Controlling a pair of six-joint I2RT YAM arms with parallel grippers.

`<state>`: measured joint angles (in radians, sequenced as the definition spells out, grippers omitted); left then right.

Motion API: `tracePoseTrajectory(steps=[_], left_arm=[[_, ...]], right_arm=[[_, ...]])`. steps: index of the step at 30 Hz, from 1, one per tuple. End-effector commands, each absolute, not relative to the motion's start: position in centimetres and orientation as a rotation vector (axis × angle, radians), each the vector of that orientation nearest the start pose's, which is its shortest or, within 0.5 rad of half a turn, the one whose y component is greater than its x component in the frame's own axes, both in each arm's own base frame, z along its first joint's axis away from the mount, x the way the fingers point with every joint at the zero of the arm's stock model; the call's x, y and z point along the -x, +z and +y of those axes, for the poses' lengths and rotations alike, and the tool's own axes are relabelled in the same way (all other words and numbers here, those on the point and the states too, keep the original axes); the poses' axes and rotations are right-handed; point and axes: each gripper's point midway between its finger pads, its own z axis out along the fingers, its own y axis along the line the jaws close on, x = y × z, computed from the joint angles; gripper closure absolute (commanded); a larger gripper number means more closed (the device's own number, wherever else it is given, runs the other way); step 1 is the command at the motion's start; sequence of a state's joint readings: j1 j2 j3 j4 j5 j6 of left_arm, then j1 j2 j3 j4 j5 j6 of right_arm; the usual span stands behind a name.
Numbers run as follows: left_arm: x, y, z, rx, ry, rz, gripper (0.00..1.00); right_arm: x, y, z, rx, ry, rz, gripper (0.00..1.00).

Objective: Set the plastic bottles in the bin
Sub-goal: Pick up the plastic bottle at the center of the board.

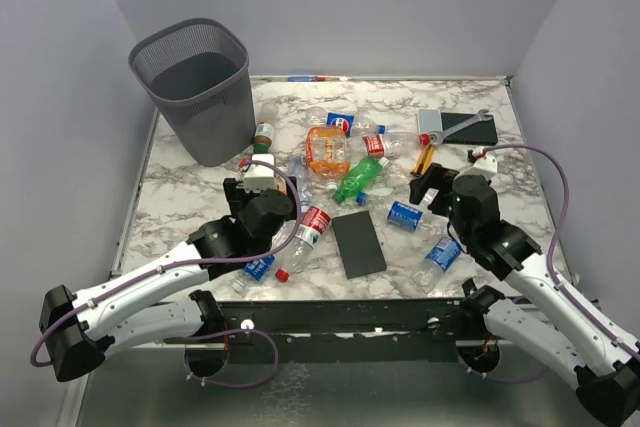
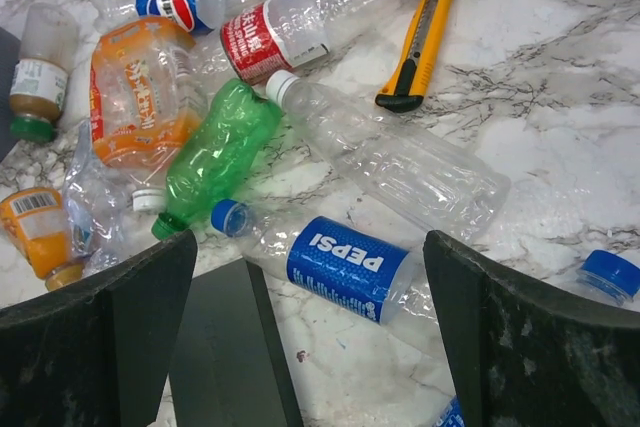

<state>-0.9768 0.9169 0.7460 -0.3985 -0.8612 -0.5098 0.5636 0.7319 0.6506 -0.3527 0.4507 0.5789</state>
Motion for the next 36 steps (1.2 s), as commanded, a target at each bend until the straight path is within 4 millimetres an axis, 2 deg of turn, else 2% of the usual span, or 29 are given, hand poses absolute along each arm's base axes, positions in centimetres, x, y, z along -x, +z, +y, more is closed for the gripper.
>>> tracePoseTrajectory(steps=[1,10,15,19,22,26,31,36], left_arm=[[-24.6,21.0,-15.6,0.025,-0.097,1.925,0.01],[-24.3,21.8,-14.5,0.059,-0.119,1.882,0.01],[-24.1,21.9,-14.1,0.073,-0.124,1.863,0.01],[-23.9,22.3,-14.5,0.042,-0.179,1.846,0.01],[-23.6,22.6,-14.8,0.02,-0.233,1.824,0.01],[-23.1,23.3,-15.0,0.005,-0.297,1.788,0.01],[-22.8,23.8,-14.9,-0.003,-0.337,1.754,0.01],[-22.5,24.1,-14.7,-0.006,-0.356,1.736,0.01]], right_arm=[[-26.5,19.8,10.5,-0.282,0.302,1.967,0.0],[-26.0,20.7,10.1,-0.252,0.288,1.961,0.0],[-25.8,20.7,9.8,-0.341,0.27,2.024,0.01],[-26.7,20.2,10.0,-0.392,0.318,2.095,0.02],[-27.8,19.1,8.7,-0.471,0.338,2.11,0.03],[-29.0,16.1,6.8,-0.606,0.373,2.141,0.05],[-30.1,12.5,6.9,-0.647,0.364,2.188,0.06],[-30.0,9.0,7.4,-0.646,0.364,2.262,0.05]])
